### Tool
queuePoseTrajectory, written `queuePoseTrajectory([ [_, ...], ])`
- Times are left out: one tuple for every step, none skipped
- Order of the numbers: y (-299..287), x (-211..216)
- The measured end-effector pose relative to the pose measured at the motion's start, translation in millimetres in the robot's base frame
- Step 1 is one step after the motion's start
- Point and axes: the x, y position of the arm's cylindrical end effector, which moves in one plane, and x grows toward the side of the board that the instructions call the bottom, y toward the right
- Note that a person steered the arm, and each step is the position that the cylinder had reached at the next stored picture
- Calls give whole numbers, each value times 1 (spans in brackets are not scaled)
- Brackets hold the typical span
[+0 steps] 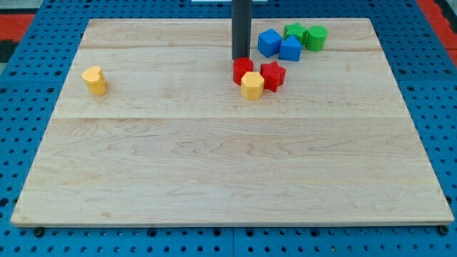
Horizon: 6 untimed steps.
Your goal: Push the red blocks diagonally top left to the yellow hexagon
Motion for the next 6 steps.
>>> queuePoseTrajectory([
  [82, -2],
  [111, 20],
  [70, 46],
  [24, 37],
  [-26, 29],
  [-6, 21],
])
